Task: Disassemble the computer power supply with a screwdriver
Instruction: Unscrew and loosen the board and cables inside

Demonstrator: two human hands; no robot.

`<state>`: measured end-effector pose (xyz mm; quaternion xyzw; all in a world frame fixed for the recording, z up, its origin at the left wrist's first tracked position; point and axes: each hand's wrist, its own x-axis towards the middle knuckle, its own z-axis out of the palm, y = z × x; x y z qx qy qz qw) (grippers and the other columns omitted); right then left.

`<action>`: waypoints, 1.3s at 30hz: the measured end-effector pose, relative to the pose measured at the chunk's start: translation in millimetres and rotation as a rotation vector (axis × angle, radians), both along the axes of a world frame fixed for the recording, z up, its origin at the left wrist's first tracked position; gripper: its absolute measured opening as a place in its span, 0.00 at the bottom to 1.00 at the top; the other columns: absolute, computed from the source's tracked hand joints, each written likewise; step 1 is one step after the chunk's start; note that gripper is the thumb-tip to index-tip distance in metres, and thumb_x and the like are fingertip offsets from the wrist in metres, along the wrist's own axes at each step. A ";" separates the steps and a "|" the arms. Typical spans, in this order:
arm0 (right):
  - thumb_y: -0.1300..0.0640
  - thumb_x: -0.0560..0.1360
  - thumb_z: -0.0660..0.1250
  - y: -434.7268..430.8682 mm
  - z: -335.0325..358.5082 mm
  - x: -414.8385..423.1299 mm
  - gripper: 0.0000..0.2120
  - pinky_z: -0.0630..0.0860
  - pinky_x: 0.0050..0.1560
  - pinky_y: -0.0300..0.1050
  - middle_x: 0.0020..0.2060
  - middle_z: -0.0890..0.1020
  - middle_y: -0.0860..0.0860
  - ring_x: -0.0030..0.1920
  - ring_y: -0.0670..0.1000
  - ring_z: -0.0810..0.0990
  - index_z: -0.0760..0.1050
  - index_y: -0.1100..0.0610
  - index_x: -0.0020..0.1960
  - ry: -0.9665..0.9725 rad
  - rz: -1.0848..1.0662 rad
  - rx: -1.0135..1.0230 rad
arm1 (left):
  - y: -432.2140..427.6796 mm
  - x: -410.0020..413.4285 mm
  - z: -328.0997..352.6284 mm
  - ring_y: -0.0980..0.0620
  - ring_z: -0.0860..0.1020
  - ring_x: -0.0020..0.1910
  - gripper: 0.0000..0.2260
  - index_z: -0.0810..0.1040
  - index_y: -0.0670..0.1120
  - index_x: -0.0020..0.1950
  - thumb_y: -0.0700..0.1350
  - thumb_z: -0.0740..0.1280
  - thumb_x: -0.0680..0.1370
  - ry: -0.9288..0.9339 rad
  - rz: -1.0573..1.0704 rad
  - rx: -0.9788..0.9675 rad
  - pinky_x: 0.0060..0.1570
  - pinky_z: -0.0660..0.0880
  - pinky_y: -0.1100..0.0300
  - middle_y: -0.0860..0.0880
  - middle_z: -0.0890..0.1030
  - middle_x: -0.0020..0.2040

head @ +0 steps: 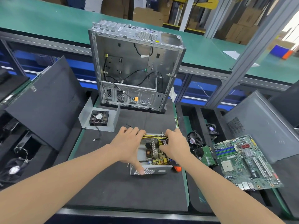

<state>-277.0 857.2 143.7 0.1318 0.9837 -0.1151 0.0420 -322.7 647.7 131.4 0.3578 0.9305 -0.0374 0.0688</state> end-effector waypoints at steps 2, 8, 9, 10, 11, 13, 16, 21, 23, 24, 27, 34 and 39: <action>0.50 0.72 0.73 8.7 1.4 1.4 0.18 0.71 0.40 0.46 0.52 0.69 0.52 0.43 0.58 0.75 0.73 0.53 0.58 -0.008 -0.016 -0.032 | -0.4 -1.3 -1.9 0.47 0.71 0.58 0.68 0.60 0.47 0.75 0.86 0.65 0.45 -0.004 0.009 0.007 0.62 0.66 0.50 0.52 0.70 0.61; 0.50 0.70 0.74 10.5 3.0 5.4 0.15 0.75 0.41 0.48 0.49 0.71 0.51 0.45 0.55 0.75 0.74 0.50 0.54 0.049 -0.018 -0.130 | 1.2 -9.5 0.4 0.49 0.68 0.57 0.48 0.66 0.50 0.68 0.81 0.68 0.60 -0.187 0.109 0.137 0.64 0.66 0.49 0.53 0.68 0.60; 0.50 0.70 0.74 9.6 3.8 4.5 0.15 0.74 0.40 0.47 0.48 0.71 0.51 0.44 0.55 0.75 0.73 0.50 0.52 0.061 -0.024 -0.131 | 0.7 -11.7 1.0 0.48 0.70 0.58 0.37 0.69 0.50 0.64 0.76 0.68 0.68 -0.198 0.128 0.171 0.65 0.66 0.48 0.53 0.68 0.59; 0.50 0.70 0.74 8.8 4.7 3.6 0.14 0.73 0.39 0.47 0.47 0.71 0.50 0.44 0.55 0.74 0.72 0.49 0.50 0.069 -0.029 -0.129 | -0.1 -13.7 2.1 0.47 0.72 0.58 0.25 0.71 0.51 0.59 0.70 0.67 0.76 -0.172 0.129 0.192 0.65 0.67 0.47 0.52 0.69 0.57; 0.50 0.69 0.74 7.8 5.6 2.4 0.14 0.71 0.38 0.46 0.47 0.70 0.50 0.43 0.55 0.74 0.71 0.49 0.49 0.073 -0.030 -0.126 | -1.2 -14.9 3.5 0.46 0.74 0.57 0.16 0.71 0.51 0.54 0.63 0.67 0.80 -0.141 0.124 0.218 0.63 0.69 0.48 0.52 0.70 0.54; 0.50 0.69 0.75 6.4 6.8 0.4 0.14 0.70 0.37 0.45 0.47 0.71 0.50 0.41 0.54 0.74 0.72 0.49 0.50 0.077 -0.025 -0.116 | -3.2 -16.0 5.9 0.45 0.77 0.52 0.09 0.69 0.51 0.49 0.52 0.67 0.83 -0.115 0.125 0.277 0.57 0.73 0.47 0.52 0.72 0.49; 0.50 0.69 0.76 4.3 6.6 -0.6 0.16 0.67 0.33 0.43 0.48 0.71 0.49 0.38 0.49 0.72 0.74 0.49 0.52 0.080 -0.025 -0.109 | -5.0 -19.6 9.9 0.41 0.77 0.46 0.06 0.67 0.48 0.49 0.43 0.63 0.84 -0.153 0.166 0.341 0.47 0.77 0.43 0.49 0.74 0.42; 0.50 0.69 0.77 2.3 5.0 0.4 0.16 0.64 0.30 0.41 0.46 0.70 0.50 0.37 0.49 0.72 0.72 0.48 0.49 0.081 -0.031 -0.110 | -0.2 -29.6 13.0 0.44 0.73 0.47 0.04 0.66 0.49 0.50 0.44 0.61 0.82 -0.043 0.123 0.291 0.60 0.69 0.48 0.48 0.77 0.44; 0.51 0.68 0.77 5.3 4.6 1.0 0.15 0.68 0.33 0.42 0.46 0.70 0.50 0.38 0.51 0.74 0.72 0.48 0.48 0.078 -0.046 -0.110 | 6.3 -30.2 12.4 0.45 0.74 0.48 0.05 0.65 0.50 0.50 0.43 0.62 0.82 -0.043 0.102 0.285 0.64 0.65 0.49 0.50 0.79 0.45; 0.51 0.68 0.77 7.6 4.4 1.1 0.16 0.71 0.35 0.43 0.47 0.70 0.50 0.39 0.53 0.75 0.72 0.48 0.48 0.074 -0.057 -0.113 | 9.8 -29.9 11.7 0.45 0.75 0.49 0.05 0.65 0.49 0.50 0.43 0.62 0.82 -0.050 0.096 0.286 0.65 0.65 0.49 0.49 0.81 0.46; 0.50 0.67 0.78 18.2 3.9 1.6 0.16 0.71 0.37 0.44 0.47 0.72 0.51 0.41 0.52 0.75 0.73 0.47 0.48 0.076 -0.086 -0.148 | 21.6 -29.8 9.0 0.44 0.75 0.50 0.05 0.66 0.50 0.52 0.43 0.61 0.82 -0.041 0.079 0.298 0.65 0.66 0.49 0.49 0.82 0.48; 0.48 0.66 0.79 38.6 2.0 -0.9 0.17 0.64 0.30 0.41 0.46 0.72 0.50 0.37 0.46 0.72 0.76 0.47 0.50 0.073 -0.091 -0.182 | 39.8 -30.4 12.1 0.51 0.70 0.48 0.13 0.69 0.48 0.55 0.33 0.62 0.75 -0.068 0.074 0.354 0.61 0.64 0.53 0.54 0.82 0.52; 0.49 0.65 0.80 50.4 6.5 1.6 0.17 0.78 0.40 0.47 0.46 0.73 0.51 0.41 0.52 0.77 0.77 0.47 0.49 0.062 -0.103 -0.188 | 50.6 -26.4 21.2 0.48 0.71 0.48 0.15 0.69 0.48 0.53 0.30 0.60 0.74 -0.150 0.073 0.354 0.59 0.66 0.49 0.54 0.81 0.51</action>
